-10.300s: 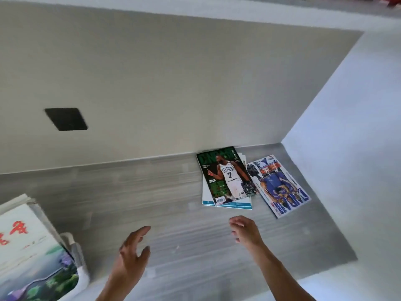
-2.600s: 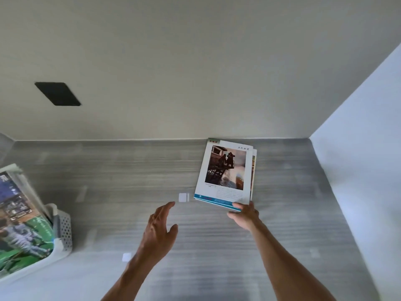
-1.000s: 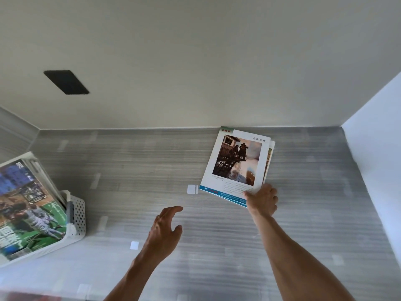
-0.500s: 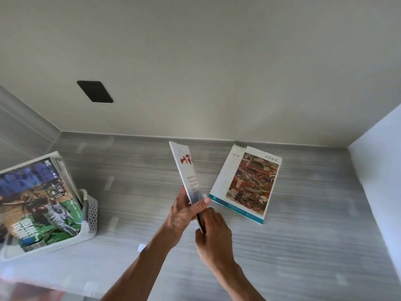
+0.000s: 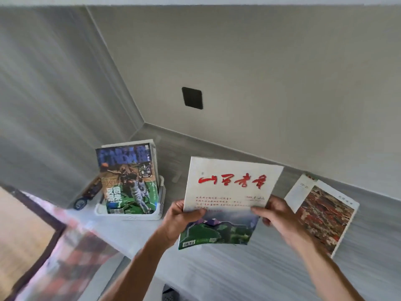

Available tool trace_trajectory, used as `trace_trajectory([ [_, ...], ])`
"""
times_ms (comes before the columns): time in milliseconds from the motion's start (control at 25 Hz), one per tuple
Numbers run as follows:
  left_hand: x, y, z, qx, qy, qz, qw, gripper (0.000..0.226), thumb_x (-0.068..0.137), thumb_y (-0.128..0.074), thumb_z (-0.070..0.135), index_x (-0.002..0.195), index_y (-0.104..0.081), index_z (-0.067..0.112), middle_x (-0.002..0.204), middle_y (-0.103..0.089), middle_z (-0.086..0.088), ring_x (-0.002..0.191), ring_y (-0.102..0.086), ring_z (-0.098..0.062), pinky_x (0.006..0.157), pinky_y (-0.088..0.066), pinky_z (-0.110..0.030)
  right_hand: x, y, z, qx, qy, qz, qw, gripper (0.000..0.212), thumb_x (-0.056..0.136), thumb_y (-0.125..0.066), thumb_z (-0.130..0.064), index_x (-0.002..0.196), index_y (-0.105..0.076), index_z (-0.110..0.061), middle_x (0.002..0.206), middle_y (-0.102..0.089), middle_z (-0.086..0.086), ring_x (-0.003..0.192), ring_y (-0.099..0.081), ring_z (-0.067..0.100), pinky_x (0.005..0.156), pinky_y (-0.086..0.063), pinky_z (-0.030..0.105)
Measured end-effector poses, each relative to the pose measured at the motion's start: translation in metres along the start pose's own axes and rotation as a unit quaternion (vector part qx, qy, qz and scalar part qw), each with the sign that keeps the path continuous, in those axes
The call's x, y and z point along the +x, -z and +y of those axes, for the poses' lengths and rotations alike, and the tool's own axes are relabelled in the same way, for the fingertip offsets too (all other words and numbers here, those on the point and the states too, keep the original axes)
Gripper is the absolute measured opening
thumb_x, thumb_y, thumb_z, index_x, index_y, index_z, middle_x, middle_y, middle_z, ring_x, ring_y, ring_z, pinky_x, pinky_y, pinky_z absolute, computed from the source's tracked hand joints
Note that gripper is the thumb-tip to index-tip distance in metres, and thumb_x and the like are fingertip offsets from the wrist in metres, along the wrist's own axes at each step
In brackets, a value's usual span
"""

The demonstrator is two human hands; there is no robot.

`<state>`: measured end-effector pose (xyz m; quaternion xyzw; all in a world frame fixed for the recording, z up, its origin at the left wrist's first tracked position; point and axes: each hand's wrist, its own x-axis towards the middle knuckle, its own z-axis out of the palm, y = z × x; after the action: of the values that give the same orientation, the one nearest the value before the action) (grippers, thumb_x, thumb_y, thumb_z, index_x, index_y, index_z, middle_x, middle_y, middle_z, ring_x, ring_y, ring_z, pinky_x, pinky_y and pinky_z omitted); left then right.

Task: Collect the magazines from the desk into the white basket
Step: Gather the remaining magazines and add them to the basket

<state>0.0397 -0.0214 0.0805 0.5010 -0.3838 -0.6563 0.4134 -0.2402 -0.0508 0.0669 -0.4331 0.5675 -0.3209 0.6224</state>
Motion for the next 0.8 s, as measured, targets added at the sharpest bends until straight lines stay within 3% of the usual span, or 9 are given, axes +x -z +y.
trace_trajectory([
  [80, -0.006, 0.028, 0.005, 0.019, -0.024, 0.108, 0.994, 0.024, 0.076, -0.073, -0.007, 0.082, -0.079, 0.015, 0.082, -0.077, -0.007, 0.065, -0.062, -0.026, 0.058, -0.056, -0.031, 0.010, -0.040, -0.009, -0.039, 0.016, 0.016, 0.999, 0.018, 0.087, -0.070, -0.006, 0.085, -0.076, -0.023, 0.095, -0.078, 0.005, 0.048, -0.055, 0.007, 0.046, -0.045, 0.024],
  [160, -0.008, 0.066, 0.019, 0.026, -0.050, 0.186, 0.981, 0.014, 0.070, -0.078, 0.004, 0.078, -0.077, 0.016, 0.072, -0.076, -0.005, 0.062, -0.059, -0.030, 0.055, -0.054, -0.033, 0.021, -0.094, -0.021, -0.053, 0.041, 0.039, 0.997, 0.015, 0.090, -0.067, -0.008, 0.089, -0.074, -0.021, 0.095, -0.078, 0.002, 0.049, -0.058, 0.004, 0.045, -0.048, 0.020],
  [280, -0.006, 0.137, 0.049, 0.035, -0.111, 0.216, 0.970, 0.025, 0.082, -0.070, 0.017, 0.107, -0.067, 0.018, 0.097, -0.077, 0.001, 0.086, -0.071, -0.026, 0.069, -0.060, -0.046, 0.051, -0.176, -0.054, -0.027, 0.079, 0.051, 0.995, 0.015, 0.093, -0.064, -0.008, 0.091, -0.073, -0.020, 0.093, -0.077, 0.000, 0.052, -0.063, 0.005, 0.045, -0.049, 0.017],
  [320, -0.004, 0.161, 0.060, 0.031, -0.129, 0.221, 0.966, 0.025, 0.088, -0.065, 0.013, 0.112, -0.063, 0.020, 0.103, -0.075, 0.004, 0.091, -0.072, -0.020, 0.068, -0.061, -0.042, 0.062, -0.199, -0.065, -0.022, 0.098, 0.045, 0.994, 0.019, 0.093, -0.063, -0.008, 0.089, -0.072, -0.023, 0.089, -0.078, -0.002, 0.053, -0.063, 0.008, 0.047, -0.051, 0.020],
  [400, 0.002, 0.212, 0.081, 0.039, -0.145, 0.258, 0.955, 0.027, 0.091, -0.059, 0.004, 0.105, -0.065, 0.027, 0.100, -0.076, 0.008, 0.087, -0.073, -0.013, 0.059, -0.060, -0.031, 0.084, -0.243, -0.088, -0.036, 0.134, 0.036, 0.990, 0.026, 0.094, -0.061, -0.009, 0.087, -0.073, -0.031, 0.084, -0.078, -0.005, 0.053, -0.061, 0.013, 0.051, -0.054, 0.030],
  [480, 0.012, 0.260, 0.092, 0.067, -0.130, 0.299, 0.943, 0.032, 0.089, -0.060, 0.001, 0.095, -0.067, 0.031, 0.091, -0.077, 0.011, 0.074, -0.074, -0.010, 0.054, -0.057, -0.022, 0.108, -0.286, -0.099, -0.059, 0.138, 0.042, 0.988, 0.030, 0.094, -0.061, -0.010, 0.084, -0.073, -0.036, 0.078, -0.077, -0.007, 0.053, -0.060, 0.016, 0.054, -0.052, 0.036],
  [600, 0.029, 0.318, 0.080, 0.147, -0.062, 0.337, 0.928, 0.036, 0.088, -0.056, -0.001, 0.103, -0.067, 0.030, 0.101, -0.072, 0.010, 0.086, -0.069, -0.014, 0.055, -0.049, -0.012, 0.140, -0.339, -0.092, -0.095, 0.082, 0.070, 0.990, 0.031, 0.092, -0.061, -0.007, 0.075, -0.072, -0.030, 0.067, -0.074, -0.007, 0.054, -0.061, 0.019, 0.058, -0.052, 0.042],
  [720, 0.039, 0.349, 0.054, 0.219, -0.004, 0.328, 0.919, 0.034, 0.088, -0.052, -0.003, 0.111, -0.066, 0.017, 0.106, -0.063, 0.007, 0.095, -0.059, -0.017, 0.047, -0.046, -0.003, 0.154, -0.368, -0.069, -0.126, 0.032, 0.079, 0.988, 0.024, 0.092, -0.059, -0.007, 0.081, -0.071, -0.026, 0.076, -0.075, -0.002, 0.060, -0.070, 0.025, 0.061, -0.058, 0.049],
  [800, 0.044, 0.360, 0.037, 0.253, 0.007, 0.307, 0.917, 0.027, 0.089, -0.052, -0.001, 0.106, -0.065, 0.017, 0.104, -0.064, 0.004, 0.091, -0.060, -0.017, 0.046, -0.045, -0.002, 0.159, -0.375, -0.057, -0.156, 0.014, 0.095, 0.983, 0.018, 0.093, -0.058, -0.009, 0.094, -0.070, -0.022, 0.085, -0.076, -0.001, 0.064, -0.072, 0.028, 0.061, -0.059, 0.043],
])
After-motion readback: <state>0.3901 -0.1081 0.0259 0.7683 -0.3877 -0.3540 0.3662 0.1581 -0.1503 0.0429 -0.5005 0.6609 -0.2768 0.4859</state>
